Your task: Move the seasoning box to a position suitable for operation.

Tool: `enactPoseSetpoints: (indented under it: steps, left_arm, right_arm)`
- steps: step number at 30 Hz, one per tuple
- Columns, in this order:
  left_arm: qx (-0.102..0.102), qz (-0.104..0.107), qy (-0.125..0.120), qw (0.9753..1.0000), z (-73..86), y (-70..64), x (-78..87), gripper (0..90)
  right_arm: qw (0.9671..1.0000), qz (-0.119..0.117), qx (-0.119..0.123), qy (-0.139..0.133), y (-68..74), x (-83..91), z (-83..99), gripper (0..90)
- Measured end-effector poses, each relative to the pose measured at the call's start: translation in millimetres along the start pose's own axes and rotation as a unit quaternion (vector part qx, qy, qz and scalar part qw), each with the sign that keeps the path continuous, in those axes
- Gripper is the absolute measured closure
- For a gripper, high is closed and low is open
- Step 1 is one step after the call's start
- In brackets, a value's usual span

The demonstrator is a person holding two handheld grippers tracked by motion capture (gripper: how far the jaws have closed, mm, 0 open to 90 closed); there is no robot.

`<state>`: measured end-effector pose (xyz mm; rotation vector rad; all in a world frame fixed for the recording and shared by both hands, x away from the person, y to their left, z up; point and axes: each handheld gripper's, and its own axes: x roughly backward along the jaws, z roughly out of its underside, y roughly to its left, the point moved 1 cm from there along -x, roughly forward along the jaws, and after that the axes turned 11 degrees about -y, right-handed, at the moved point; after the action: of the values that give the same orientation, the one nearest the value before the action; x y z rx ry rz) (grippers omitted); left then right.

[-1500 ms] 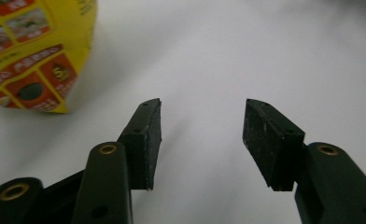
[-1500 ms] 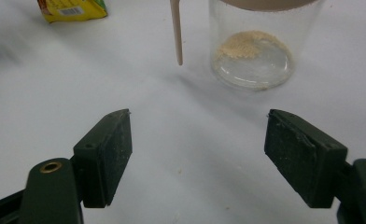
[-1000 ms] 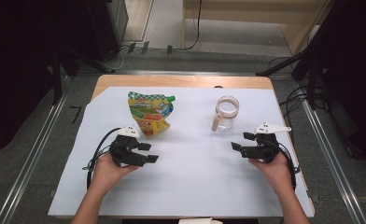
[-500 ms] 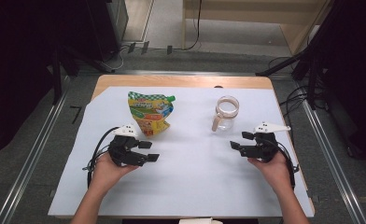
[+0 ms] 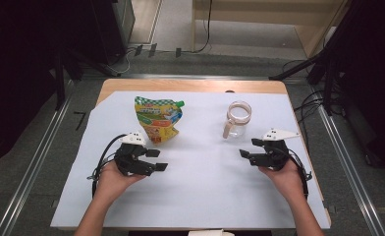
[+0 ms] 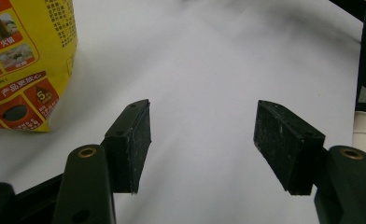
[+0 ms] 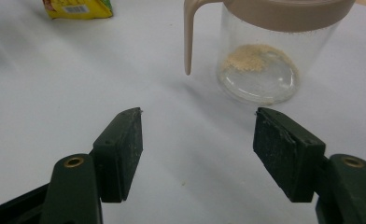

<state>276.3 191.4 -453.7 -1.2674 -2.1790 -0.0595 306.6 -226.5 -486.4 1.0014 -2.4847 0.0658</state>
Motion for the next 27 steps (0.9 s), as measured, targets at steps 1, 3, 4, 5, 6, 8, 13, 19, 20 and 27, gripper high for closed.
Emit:
enactPoseSetpoints:
  steps: [1, 3, 4, 5, 6, 8, 13, 19, 20, 27]
  left_arm:
    - [0.0, 0.0, 0.0, 1.0, -0.6, -0.8, 0.2, 37.3]
    - [-0.002, 0.002, -0.003, 1.0, -1.6, -2.0, 0.5, 37.0]
    - [-0.003, 0.0, -0.003, 1.0, -2.1, -2.7, 0.7, 36.9]
    - [-0.001, 0.002, -0.006, 1.0, -2.3, -3.0, 0.6, 36.9]
    - [0.0, 0.003, -0.007, 1.0, -2.6, -3.1, 0.7, 36.9]
    - [0.001, 0.003, -0.008, 1.0, -3.2, -3.8, 0.4, 36.8]
    - [-0.002, 0.005, -0.007, 1.0, -3.4, -6.0, -2.2, 36.7]
    - [-0.003, 0.008, -0.004, 1.0, -2.7, -5.5, -2.5, 36.8]
    - [-0.002, 0.007, -0.004, 1.0, -2.5, -5.5, -2.3, 36.7]
    - [0.001, 0.002, -0.007, 1.0, 0.3, -7.0, 1.4, 36.6]
  right_arm:
    - [1.0, 0.001, 0.0, 0.0, 0.0, -0.2, -0.2, 34.1]
    - [1.0, 0.002, 0.0, 0.0, -0.3, -1.1, -0.5, 34.1]
    - [1.0, 0.001, 0.001, 0.0, -0.5, -2.1, -0.7, 34.1]
    - [1.0, 0.001, -0.001, 0.0, -0.3, -3.1, -0.9, 33.9]
    - [1.0, 0.002, -0.001, 0.0, -0.2, -4.2, -1.3, 33.8]
    - [1.0, 0.005, 0.003, -0.002, -1.0, -6.2, -2.2, 33.7]
    - [0.9997, 0.018, -0.007, -0.011, -10.3, -14.7, -5.5, 32.3]
    - [0.9984, 0.035, -0.044, -0.009, -28.7, -24.6, -6.7, 20.8]
    - [0.9985, 0.036, -0.04, -0.012, -30.2, -26.5, -7.9, 20.7]
    - [0.9985, 0.042, -0.028, -0.023, -36.8, -41.6, -15.8, 17.9]
